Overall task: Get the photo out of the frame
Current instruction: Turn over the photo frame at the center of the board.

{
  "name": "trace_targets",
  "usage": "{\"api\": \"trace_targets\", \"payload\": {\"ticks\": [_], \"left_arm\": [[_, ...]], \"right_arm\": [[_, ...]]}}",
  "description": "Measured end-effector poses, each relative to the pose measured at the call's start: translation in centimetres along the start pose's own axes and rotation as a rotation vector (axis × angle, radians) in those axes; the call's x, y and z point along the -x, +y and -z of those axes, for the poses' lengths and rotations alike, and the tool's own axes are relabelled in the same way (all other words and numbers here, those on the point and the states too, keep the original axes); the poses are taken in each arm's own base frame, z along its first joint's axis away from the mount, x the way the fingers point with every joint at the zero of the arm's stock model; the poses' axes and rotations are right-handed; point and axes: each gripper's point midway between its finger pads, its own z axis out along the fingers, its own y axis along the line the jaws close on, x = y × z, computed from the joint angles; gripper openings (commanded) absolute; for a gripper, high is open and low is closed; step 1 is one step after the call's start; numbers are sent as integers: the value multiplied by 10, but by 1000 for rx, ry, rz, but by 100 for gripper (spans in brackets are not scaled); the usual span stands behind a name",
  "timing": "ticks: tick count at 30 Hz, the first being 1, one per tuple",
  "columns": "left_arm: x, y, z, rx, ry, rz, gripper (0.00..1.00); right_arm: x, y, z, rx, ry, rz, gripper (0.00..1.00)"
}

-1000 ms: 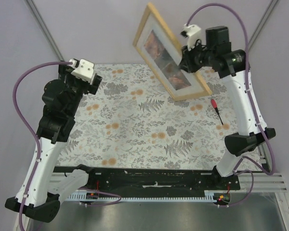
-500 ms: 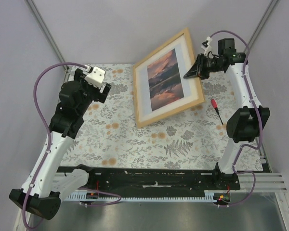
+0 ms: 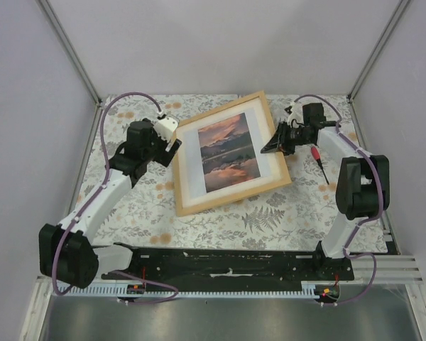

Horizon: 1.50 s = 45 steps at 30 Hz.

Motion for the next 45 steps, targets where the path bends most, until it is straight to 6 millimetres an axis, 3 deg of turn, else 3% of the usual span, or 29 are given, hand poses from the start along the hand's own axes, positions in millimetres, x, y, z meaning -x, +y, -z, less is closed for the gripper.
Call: {"api": "trace_targets", "payload": {"ticks": [3, 6, 13, 18, 25, 29, 35, 41, 45], "left_arm": [[-33, -10, -22, -31, 102, 8, 96], [-61, -7, -38, -31, 189, 41, 96], [-119, 25, -67, 34, 370, 115, 96], [-151, 46, -80, 92, 466, 145, 96], [-172, 63, -75, 179, 552, 134, 96], [-178, 60, -76, 167, 574, 134, 97], [-188, 43, -101, 65, 620, 164, 97], [-159, 11, -131, -47, 559, 170, 97], [-144, -15, -139, -119, 551, 152, 97]], "right_arm": [[-7, -4, -22, -23, -12, 7, 0], [-13, 5, -50, -39, -9, 33, 0], [-40, 28, -117, -60, 26, 68, 0], [-46, 36, -134, -65, 18, 61, 0], [-42, 43, -141, -83, -3, 60, 0], [-42, 37, -140, -92, -10, 49, 0], [-41, 2, -115, -125, -61, -9, 0], [-32, -30, -80, -166, -116, -32, 0], [-27, -46, -66, -205, -136, -36, 0]]}}
